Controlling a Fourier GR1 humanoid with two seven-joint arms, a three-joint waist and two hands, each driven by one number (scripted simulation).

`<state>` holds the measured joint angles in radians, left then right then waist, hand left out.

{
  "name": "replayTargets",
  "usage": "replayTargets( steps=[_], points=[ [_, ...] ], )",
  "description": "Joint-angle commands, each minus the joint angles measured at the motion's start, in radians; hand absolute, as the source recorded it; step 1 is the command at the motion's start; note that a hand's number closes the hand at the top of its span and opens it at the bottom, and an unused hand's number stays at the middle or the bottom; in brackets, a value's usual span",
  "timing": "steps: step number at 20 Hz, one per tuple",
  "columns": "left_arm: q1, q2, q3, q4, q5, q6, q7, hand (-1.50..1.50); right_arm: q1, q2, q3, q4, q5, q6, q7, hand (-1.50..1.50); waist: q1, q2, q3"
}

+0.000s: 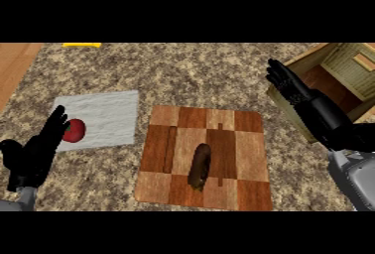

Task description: Pick the sweet potato from the cutting board and place it in the basket

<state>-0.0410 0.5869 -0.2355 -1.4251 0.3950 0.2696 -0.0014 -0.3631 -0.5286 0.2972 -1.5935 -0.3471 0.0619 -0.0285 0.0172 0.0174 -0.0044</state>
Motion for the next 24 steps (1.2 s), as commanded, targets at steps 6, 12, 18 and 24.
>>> replayTargets(
  steps=[6, 12, 18, 24],
  points=[
    [0.019, -0.122, -0.105, 0.105, 0.019, -0.023, 0.143, 0.00, -0.266, 0.359, 0.218, 0.237, 0.273, -0.328, 0.263, 1.50, 0.051, 0.007, -0.001],
    [0.046, -0.091, -0.119, 0.068, 0.022, -0.050, 0.177, 0.00, -0.265, 0.522, 0.544, 0.426, 0.498, -0.443, 0.349, -1.50, 0.074, -0.004, 0.001],
    [0.078, -0.119, -0.145, 0.058, 0.005, -0.022, 0.181, 0.00, -0.508, 0.527, 0.664, 0.615, 0.718, -0.431, 0.708, -1.50, 0.053, -0.028, -0.005],
    [0.079, -0.111, -0.139, 0.069, 0.005, -0.031, 0.184, 0.00, -0.848, 0.528, 0.688, 0.653, 0.746, -0.090, 1.052, -1.50, 0.051, -0.035, -0.004]
  ],
)
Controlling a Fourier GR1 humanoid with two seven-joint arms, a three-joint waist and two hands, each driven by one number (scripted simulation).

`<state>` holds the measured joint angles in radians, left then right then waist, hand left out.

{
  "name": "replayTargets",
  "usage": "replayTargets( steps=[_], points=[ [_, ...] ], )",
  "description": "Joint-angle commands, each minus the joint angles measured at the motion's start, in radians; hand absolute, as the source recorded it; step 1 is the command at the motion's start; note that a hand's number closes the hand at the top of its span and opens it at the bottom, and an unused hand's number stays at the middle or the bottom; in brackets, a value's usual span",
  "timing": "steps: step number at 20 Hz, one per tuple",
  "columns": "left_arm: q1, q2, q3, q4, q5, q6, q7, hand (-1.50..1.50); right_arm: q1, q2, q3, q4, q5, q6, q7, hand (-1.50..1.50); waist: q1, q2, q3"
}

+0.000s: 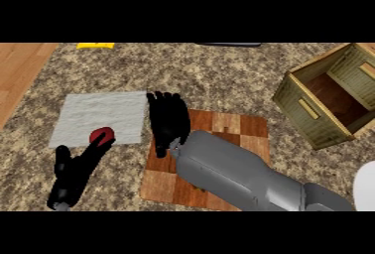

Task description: Pick the sweet potato from the cutting board and place it in the basket

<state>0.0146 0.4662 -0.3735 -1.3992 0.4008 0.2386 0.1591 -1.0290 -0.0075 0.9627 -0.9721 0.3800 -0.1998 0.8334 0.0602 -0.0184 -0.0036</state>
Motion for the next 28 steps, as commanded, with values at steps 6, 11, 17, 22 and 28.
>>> replayTargets(
  steps=[6, 11, 17, 22, 28],
  points=[
    [0.014, 0.002, 0.011, 0.058, -0.001, 0.005, 0.026, 0.00, -0.450, 0.007, -0.097, 0.000, -0.199, 0.561, 0.367, -1.50, -0.017, 0.006, -0.002],
    [0.044, -0.020, -0.005, 0.049, -0.008, 0.013, 0.012, 0.00, -0.508, 0.007, -0.146, 0.118, -0.406, 0.734, 0.436, -1.50, -0.009, 0.012, -0.004],
    [0.040, -0.001, 0.007, 0.021, -0.007, 0.019, 0.046, 0.00, -0.596, 0.007, -0.114, 0.210, -0.554, 0.847, 0.475, -1.50, -0.020, 0.010, -0.002],
    [0.046, 0.008, 0.018, 0.002, -0.015, 0.028, 0.049, 0.00, -0.627, 0.006, -0.071, 0.240, -0.656, 0.826, 0.485, -1.50, -0.022, 0.013, 0.000],
    [0.064, 0.019, 0.058, 0.035, 0.015, -0.019, 0.022, 0.00, -0.610, 0.006, -0.003, 0.219, -0.719, 0.728, 0.472, -1.50, -0.033, 0.016, 0.001]
  ],
)
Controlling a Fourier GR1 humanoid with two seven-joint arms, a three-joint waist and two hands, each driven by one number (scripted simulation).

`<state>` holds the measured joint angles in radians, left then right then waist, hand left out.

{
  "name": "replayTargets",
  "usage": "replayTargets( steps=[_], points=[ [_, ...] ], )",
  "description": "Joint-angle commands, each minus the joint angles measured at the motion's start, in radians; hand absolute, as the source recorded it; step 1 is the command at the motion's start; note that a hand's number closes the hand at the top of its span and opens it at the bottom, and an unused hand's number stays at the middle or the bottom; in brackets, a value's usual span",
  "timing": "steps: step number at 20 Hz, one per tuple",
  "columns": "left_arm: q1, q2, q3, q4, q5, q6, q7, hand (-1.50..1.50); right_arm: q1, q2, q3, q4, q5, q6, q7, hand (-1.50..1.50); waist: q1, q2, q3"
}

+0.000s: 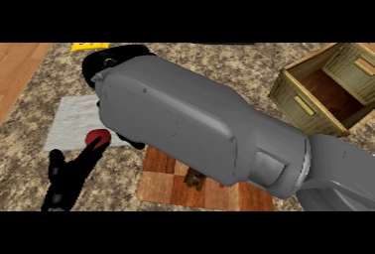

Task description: Pick the sweet potato from the cutting board and place it in the basket

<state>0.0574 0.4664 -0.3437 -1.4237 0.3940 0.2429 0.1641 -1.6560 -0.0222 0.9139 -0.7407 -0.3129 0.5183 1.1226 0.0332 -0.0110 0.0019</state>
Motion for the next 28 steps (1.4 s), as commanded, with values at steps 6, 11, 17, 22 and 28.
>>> replayTargets(
  steps=[6, 11, 17, 22, 28],
  points=[
    [0.012, 0.002, 0.024, 0.051, -0.008, 0.012, 0.040, 0.00, 0.076, 0.021, 0.132, -0.101, -0.051, -0.081, 0.198, -1.50, -0.017, 0.007, -0.004],
    [0.014, 0.016, 0.039, 0.042, -0.005, -0.017, 0.037, 0.00, 0.155, 0.021, 0.210, -0.119, -0.027, -0.180, 0.172, -1.50, -0.011, 0.010, -0.004],
    [0.018, -0.016, 0.044, 0.076, -0.020, -0.001, 0.023, 0.00, 0.252, 0.021, 0.286, -0.158, -0.007, -0.162, 0.185, -1.50, -0.034, 0.007, -0.003],
    [-0.002, -0.021, 0.051, 0.092, -0.031, -0.016, 0.015, 0.00, 0.287, 0.021, 0.327, -0.168, 0.007, -0.206, 0.188, -1.50, -0.025, 0.010, -0.004],
    [0.078, -0.027, 0.046, 0.017, -0.032, -0.006, 0.019, 0.00, 0.402, -0.010, 0.361, -0.221, 0.100, -0.250, 0.136, -1.50, -0.043, 0.004, -0.001]
  ],
)
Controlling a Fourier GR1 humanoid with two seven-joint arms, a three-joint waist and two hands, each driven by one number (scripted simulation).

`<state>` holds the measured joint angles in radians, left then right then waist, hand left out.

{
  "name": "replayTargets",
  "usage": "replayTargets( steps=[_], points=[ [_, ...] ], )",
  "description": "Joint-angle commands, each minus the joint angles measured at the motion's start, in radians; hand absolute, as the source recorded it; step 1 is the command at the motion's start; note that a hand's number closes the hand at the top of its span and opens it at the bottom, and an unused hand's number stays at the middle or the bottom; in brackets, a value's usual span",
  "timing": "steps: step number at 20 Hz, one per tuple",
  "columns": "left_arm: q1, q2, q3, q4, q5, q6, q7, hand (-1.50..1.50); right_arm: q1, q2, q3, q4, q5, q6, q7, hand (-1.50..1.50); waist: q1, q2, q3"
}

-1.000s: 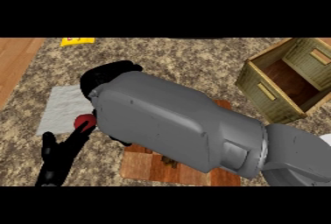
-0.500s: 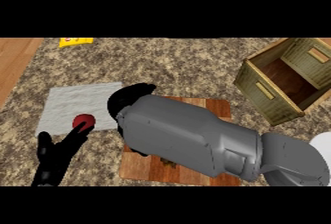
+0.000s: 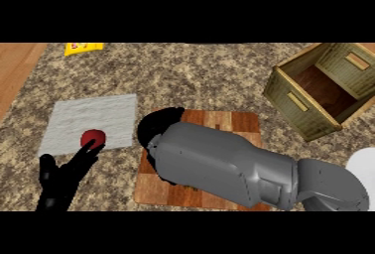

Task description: Pick the sweet potato from the cutting board and place it in the basket

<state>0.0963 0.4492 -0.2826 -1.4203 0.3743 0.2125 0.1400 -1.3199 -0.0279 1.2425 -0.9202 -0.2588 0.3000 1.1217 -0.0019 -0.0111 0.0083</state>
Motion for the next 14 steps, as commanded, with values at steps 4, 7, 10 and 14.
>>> replayTargets(
  steps=[4, 7, 10, 14],
  points=[
    [0.021, -0.003, 0.023, 0.056, 0.004, -0.009, 0.028, 0.00, 0.075, -0.016, 0.016, -0.057, 0.065, -0.030, 0.144, -1.50, -0.009, 0.005, -0.008],
    [0.006, -0.033, -0.005, 0.042, -0.031, 0.024, 0.048, 0.00, 0.097, 0.026, 0.031, -0.030, 0.110, -0.057, 0.144, -1.50, 0.000, 0.008, -0.009],
    [-0.044, -0.041, 0.007, 0.094, -0.038, 0.015, 0.056, 0.00, 0.120, 0.027, 0.023, -0.039, 0.114, -0.080, 0.138, -1.50, 0.001, 0.011, -0.009],
    [-0.026, -0.025, 0.014, 0.042, -0.042, 0.015, 0.084, 0.00, 0.156, 0.027, 0.038, 0.027, 0.152, -0.078, 0.077, -1.50, 0.014, 0.013, -0.009]
  ],
)
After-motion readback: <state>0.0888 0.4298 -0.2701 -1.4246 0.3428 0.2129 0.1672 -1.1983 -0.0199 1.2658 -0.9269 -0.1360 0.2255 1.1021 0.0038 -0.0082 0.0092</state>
